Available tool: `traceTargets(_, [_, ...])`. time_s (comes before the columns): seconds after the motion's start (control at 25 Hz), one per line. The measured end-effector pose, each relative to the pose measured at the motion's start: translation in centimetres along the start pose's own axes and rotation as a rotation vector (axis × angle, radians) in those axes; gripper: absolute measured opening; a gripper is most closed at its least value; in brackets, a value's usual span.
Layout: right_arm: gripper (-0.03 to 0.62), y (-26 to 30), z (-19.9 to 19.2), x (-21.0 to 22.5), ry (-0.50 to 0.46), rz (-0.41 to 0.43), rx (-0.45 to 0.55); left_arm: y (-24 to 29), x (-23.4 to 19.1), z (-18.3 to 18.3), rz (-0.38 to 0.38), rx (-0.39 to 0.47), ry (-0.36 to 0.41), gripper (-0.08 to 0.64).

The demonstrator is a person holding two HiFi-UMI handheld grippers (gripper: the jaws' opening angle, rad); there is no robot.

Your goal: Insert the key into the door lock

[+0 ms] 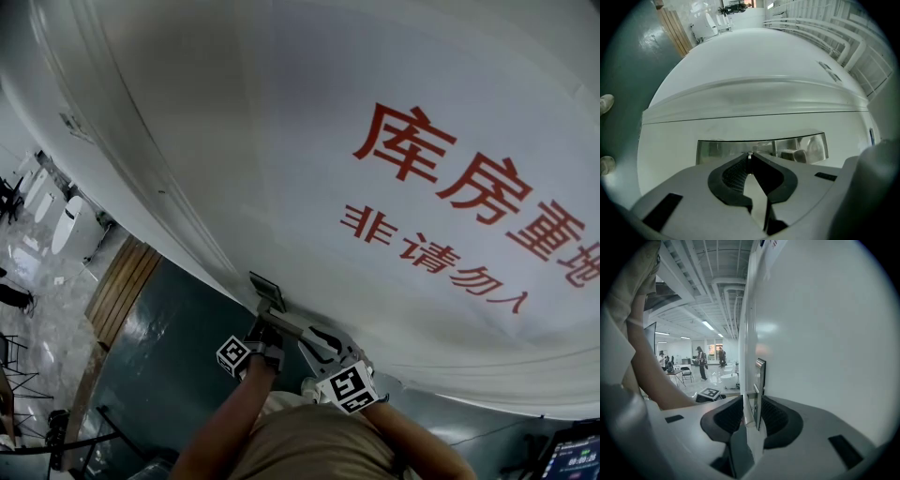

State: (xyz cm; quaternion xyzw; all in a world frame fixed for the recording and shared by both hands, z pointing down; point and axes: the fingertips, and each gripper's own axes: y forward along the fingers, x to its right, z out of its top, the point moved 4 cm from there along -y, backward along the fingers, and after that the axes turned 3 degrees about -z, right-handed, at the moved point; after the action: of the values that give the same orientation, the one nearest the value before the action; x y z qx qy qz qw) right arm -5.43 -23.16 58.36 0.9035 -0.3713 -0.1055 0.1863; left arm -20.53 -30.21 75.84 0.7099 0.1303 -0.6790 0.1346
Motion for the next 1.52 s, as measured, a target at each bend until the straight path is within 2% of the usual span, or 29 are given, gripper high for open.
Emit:
traceTargets(0.08, [0.123, 0.0, 0.0, -0.1, -0.003, 0.001, 0.000, 0.0, 0.0, 0.0, 0.011, -0.011, 0.023, 0.032])
traceTargets(0.2, [0.123, 0.1, 0.1, -0.2, -0.006, 0.003, 0.000, 0.1, 0.2, 0.1, 0.039, -0.056, 0.118, 0.032])
traceTargets(0.28, [0.123, 0.2, 0.1, -0.4, -0.008, 0.006, -0.002, 0.2, 0.3, 0.1, 0.047, -0.074, 0.148, 0.034])
traceTargets(0.56, [0.123, 0.1, 0.1, -0.8, -0.013, 0.012, -0.007, 1.2, 0.6, 0.5, 0.043, -0.071, 0.124, 0.037])
traceTargets(0.72, [0.123, 0.0, 0.2, -0.7, -0.011, 0.004, -0.002, 1.2, 1.0, 0.8, 0.063, -0.109, 0.171, 0.042])
traceTargets(0.88, [0.123, 0.1, 0.4, -0.9, -0.005, 0.004, 0.005, -0.5, 0.8, 1.4, 0.069, -0.074, 0.160, 0.065])
traceTargets(1.0, [0.123, 0.2, 0.4, -1.0, -0.003, 0.007, 0.008, -1.8, 1.0, 1.5, 0.096, -0.071, 0.204, 0.099])
traceTargets(1.12, [0.123, 0.3, 0.5, -1.2, -0.002, 0.010, 0.012, -3.5, 1.6, 2.2, 0.146, -0.051, 0.294, 0.114])
traceTargets(1.2, [0.123, 0.3, 0.6, -1.2, -0.002, 0.011, 0.016, -4.6, 2.5, 2.9, 0.162, -0.050, 0.381, 0.114])
traceTargets(1.52, [0.123, 0.0, 0.9, -0.5, -0.003, -0.002, 0.033, -6.7, 8.9, 3.3, 0.105, -0.143, 0.815, 0.115])
